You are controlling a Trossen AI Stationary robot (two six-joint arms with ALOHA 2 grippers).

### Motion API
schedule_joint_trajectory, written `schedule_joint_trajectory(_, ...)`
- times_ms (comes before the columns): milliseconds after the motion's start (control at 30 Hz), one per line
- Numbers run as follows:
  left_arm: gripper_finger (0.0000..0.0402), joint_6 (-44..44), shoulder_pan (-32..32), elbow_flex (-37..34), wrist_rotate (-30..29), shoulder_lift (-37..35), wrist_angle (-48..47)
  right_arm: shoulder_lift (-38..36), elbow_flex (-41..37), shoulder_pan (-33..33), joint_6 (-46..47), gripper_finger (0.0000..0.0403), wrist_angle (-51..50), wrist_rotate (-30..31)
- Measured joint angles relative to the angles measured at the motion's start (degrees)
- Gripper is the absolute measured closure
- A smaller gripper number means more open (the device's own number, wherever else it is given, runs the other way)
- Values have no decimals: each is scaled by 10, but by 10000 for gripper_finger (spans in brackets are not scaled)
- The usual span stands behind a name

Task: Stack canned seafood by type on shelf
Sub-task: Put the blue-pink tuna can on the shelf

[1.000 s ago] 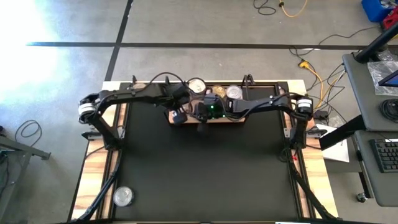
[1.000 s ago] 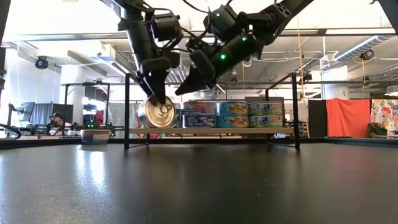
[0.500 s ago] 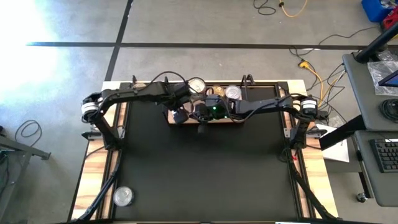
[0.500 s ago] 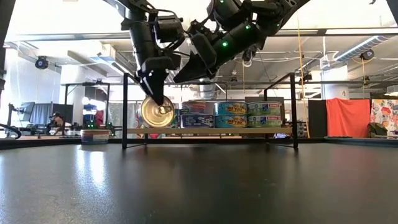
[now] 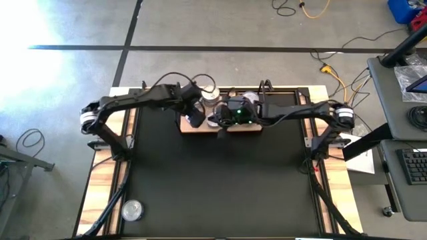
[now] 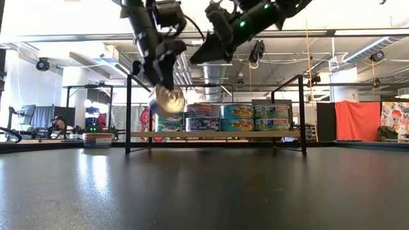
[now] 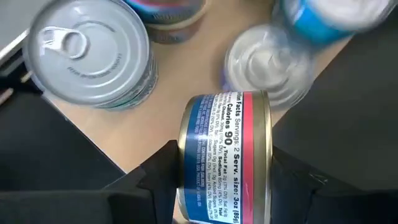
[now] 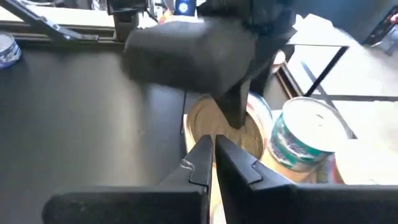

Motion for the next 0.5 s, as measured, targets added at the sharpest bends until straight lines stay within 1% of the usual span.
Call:
schedule_joint_trajectory(133, 234, -117, -22, 9, -5, -53, -5, -38, 0, 0, -15, 390, -43, 29)
schedule_joint_trajectory(200, 234, -176, -56, 9, -44, -97, -6, -57, 0, 0, -21, 390, -65, 40)
schedule_joint_trajectory(333, 234, -309, -163, -5, -197, -172, -11, -101, 0, -5, -43, 390, -85, 43)
schedule_joint_trajectory(433, 234, -420, -259, -27, -315, -194, 3, -127, 0, -8, -54, 390, -90, 43)
schedule_joint_trajectory(500, 234, -510, -318, -46, -378, -196, 20, -140, 0, -9, -53, 390, -91, 43)
